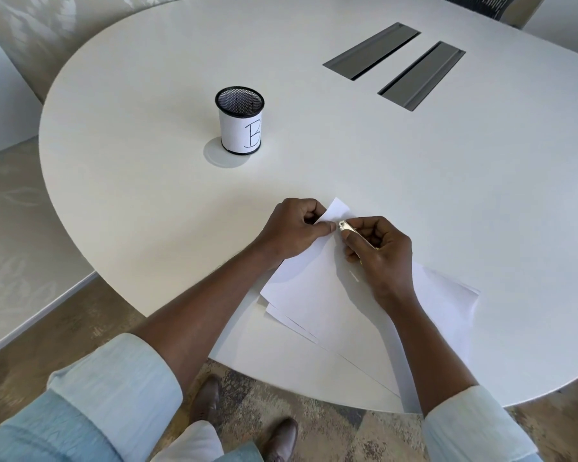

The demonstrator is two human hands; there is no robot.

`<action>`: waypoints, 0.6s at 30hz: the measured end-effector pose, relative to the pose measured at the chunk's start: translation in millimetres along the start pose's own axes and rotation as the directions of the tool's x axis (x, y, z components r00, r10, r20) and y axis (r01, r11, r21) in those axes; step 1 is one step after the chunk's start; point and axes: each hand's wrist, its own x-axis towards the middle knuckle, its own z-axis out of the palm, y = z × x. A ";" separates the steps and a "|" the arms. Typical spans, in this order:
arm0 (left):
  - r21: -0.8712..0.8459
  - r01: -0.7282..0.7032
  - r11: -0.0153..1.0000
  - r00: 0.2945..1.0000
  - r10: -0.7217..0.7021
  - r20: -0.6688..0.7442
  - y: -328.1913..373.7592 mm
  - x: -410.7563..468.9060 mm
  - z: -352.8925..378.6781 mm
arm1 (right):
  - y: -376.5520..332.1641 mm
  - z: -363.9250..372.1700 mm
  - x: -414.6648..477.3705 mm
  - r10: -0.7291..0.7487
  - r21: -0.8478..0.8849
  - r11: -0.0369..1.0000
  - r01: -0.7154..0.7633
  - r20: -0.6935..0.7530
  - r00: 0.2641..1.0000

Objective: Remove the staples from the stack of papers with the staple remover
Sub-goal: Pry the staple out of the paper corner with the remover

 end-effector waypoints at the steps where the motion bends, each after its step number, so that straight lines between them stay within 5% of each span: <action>1: -0.001 -0.002 1.000 1.000 0.002 0.001 -0.2 -0.2 0.1 | 0.1 -0.3 -0.1 -0.001 -0.003 1.000 0.001 0.000 1.000; 18: 0.027 -0.043 0.999 0.999 0.043 -0.011 -4.0 -1.3 1.3 | 3.1 0.4 0.2 -0.017 -0.009 1.000 0.017 0.019 1.000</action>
